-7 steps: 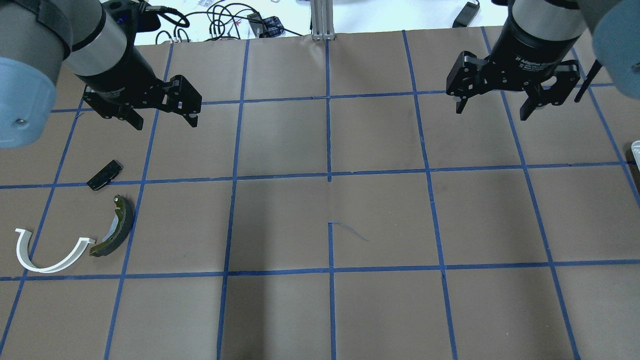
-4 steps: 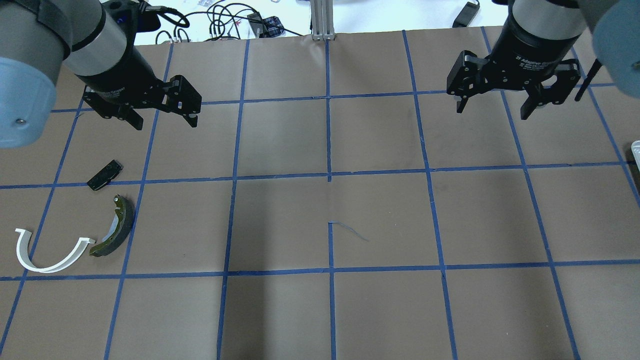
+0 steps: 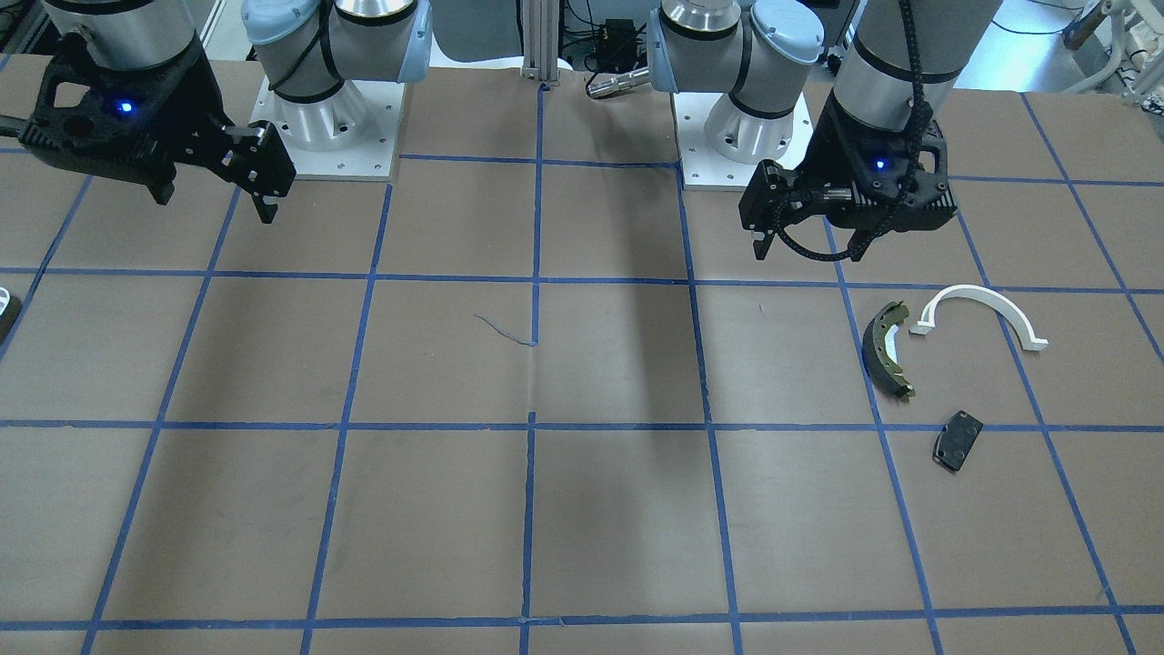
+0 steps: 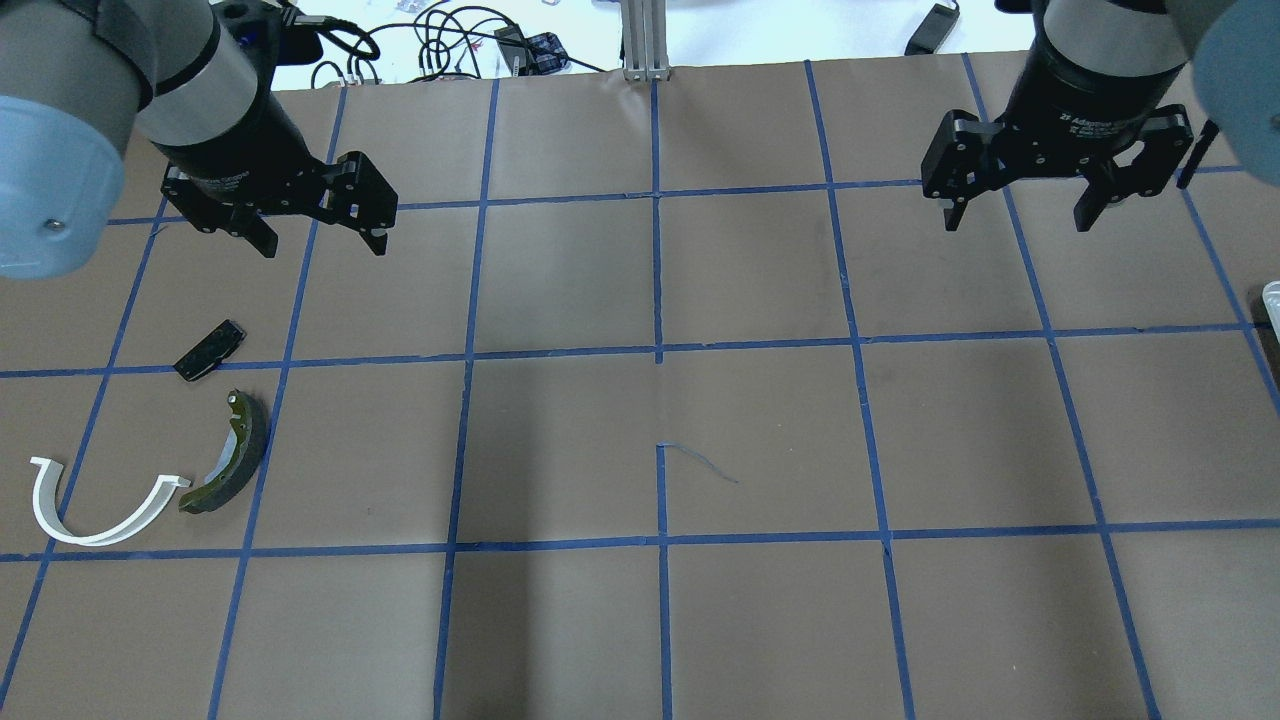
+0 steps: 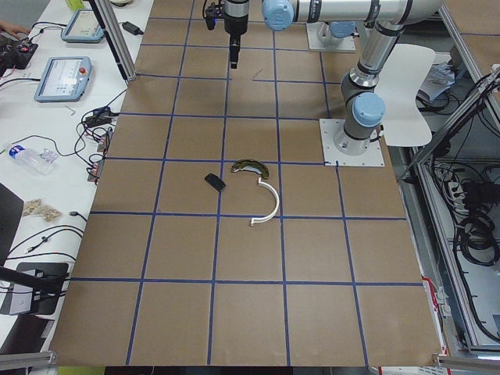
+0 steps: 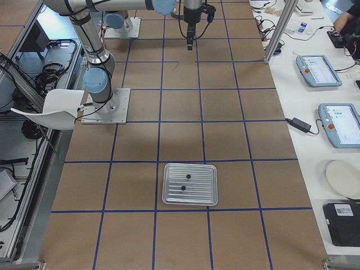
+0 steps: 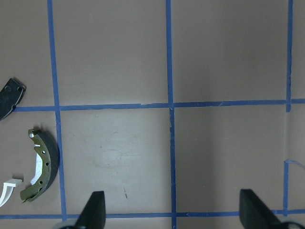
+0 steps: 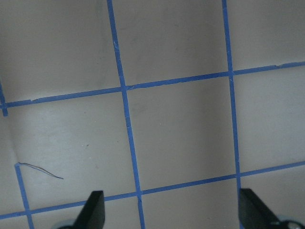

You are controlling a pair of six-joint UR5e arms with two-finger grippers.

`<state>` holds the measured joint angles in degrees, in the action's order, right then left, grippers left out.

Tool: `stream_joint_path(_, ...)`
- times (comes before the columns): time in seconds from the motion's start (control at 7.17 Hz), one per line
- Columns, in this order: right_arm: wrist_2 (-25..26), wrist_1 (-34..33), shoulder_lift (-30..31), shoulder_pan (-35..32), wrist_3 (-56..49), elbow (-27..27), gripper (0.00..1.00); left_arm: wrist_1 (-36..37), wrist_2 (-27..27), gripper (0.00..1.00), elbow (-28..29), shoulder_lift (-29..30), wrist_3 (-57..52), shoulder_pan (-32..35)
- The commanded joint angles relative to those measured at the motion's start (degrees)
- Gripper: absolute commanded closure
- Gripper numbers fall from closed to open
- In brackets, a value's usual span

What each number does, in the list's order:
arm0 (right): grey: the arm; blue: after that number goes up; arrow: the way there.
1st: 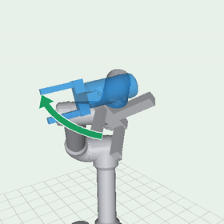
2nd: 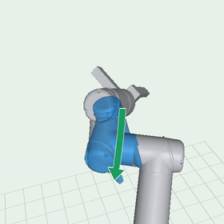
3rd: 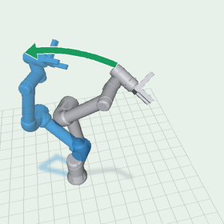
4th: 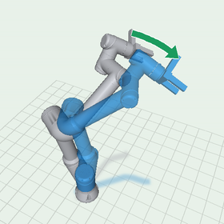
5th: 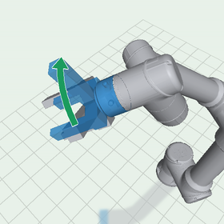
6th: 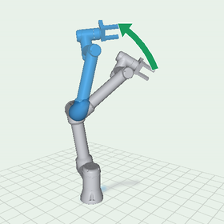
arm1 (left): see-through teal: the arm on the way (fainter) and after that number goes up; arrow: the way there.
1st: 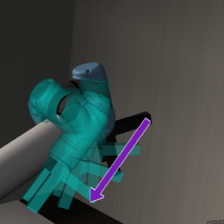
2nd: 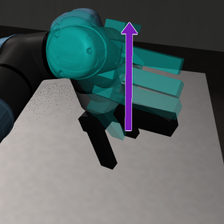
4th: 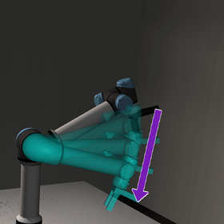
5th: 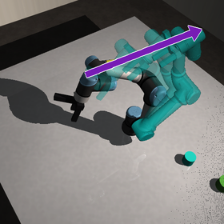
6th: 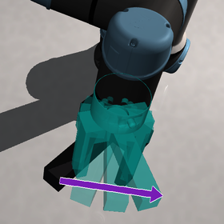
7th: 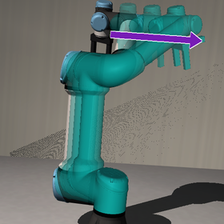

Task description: Place bearing gear from tray to pile

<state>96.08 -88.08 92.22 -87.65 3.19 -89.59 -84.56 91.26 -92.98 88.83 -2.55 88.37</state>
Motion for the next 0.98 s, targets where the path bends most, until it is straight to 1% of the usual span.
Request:
stream_joint_path(0.0,0.42,-0.43,-0.72,6.74,-14.53,-0.41,0.0,0.01,-0.47,0.0,0.43,0.03,0.0,-0.3)
stream_joint_path(0.28,-0.1,-0.51,-2.65,19.73,-35.51,-0.58,0.01,-0.08,-0.73,0.0,1.31,0.12,0.0,-0.48)
stream_joint_path(0.42,-0.54,-1.47,-4.66,27.28,-44.58,-0.5,0.01,-0.08,-1.17,0.0,0.36,-0.32,0.0,-0.22)
stream_joint_path(0.56,-0.55,-5.92,-7.64,33.1,-55.2,-0.58,0.0,-0.08,-1.26,0.0,0.09,-0.5,0.09,0.04)
stream_joint_path(0.84,-0.72,-15.76,-16.15,42.69,-68.95,-0.32,0.0,0.53,-1.26,0.0,-1.49,-1.46,0.09,0.13)
